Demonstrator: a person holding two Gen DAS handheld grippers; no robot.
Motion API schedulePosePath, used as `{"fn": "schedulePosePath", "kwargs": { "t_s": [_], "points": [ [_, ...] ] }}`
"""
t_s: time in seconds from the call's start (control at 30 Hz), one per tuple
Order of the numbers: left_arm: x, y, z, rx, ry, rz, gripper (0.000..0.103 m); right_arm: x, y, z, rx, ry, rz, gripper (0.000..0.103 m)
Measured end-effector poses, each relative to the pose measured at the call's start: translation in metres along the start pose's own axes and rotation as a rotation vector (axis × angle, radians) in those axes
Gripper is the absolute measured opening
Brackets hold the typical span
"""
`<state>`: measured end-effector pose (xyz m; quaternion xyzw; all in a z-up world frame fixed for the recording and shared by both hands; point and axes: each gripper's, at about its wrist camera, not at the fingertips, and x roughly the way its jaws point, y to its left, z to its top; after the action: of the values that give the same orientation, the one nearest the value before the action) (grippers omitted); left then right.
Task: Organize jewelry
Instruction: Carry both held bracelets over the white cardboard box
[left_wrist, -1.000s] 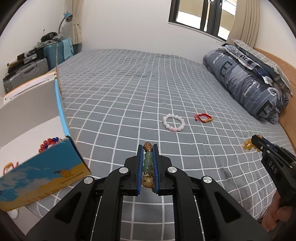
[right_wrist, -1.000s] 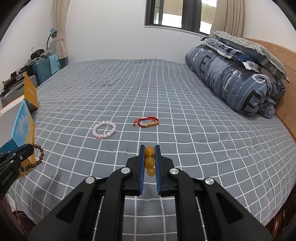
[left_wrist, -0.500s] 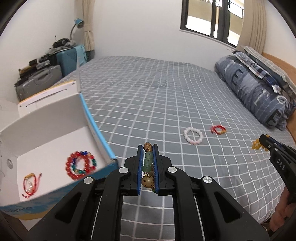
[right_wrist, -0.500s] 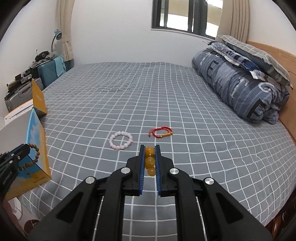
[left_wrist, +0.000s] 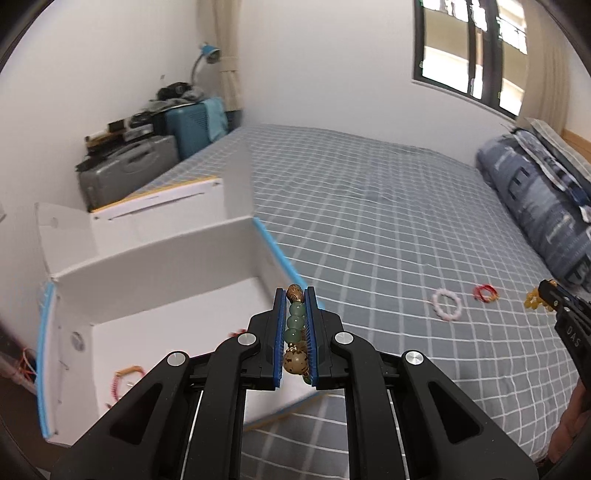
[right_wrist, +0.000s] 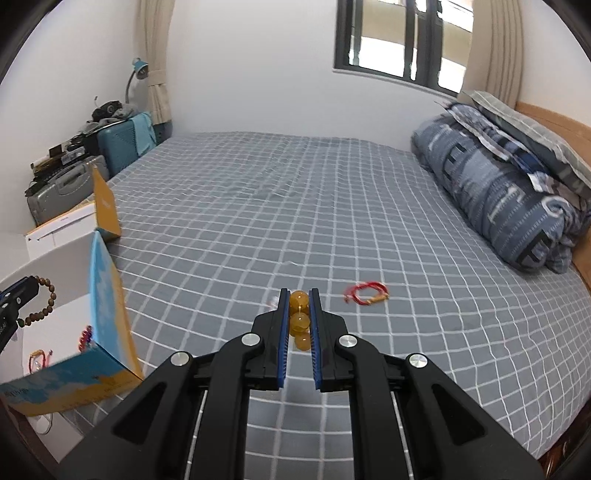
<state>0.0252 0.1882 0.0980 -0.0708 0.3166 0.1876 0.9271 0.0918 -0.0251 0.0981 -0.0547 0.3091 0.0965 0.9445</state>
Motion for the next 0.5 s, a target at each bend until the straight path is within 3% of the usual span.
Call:
{"fn": "schedulePosePath", "kwargs": {
  "t_s": [0.3, 0.5],
  "points": [
    [-0.004, 0.075, 0.008, -0.065, 0.005, 0.098, 0.010, -0.001, 0.075, 0.021, -0.068, -0.045, 0.077, 0.009],
    [-0.002, 0.128, 0.000, -0.119, 0.032, 0.172, 0.010, -0.006, 0.142, 0.031, -0.137, -0.087, 0.184, 0.009]
  ]
}}
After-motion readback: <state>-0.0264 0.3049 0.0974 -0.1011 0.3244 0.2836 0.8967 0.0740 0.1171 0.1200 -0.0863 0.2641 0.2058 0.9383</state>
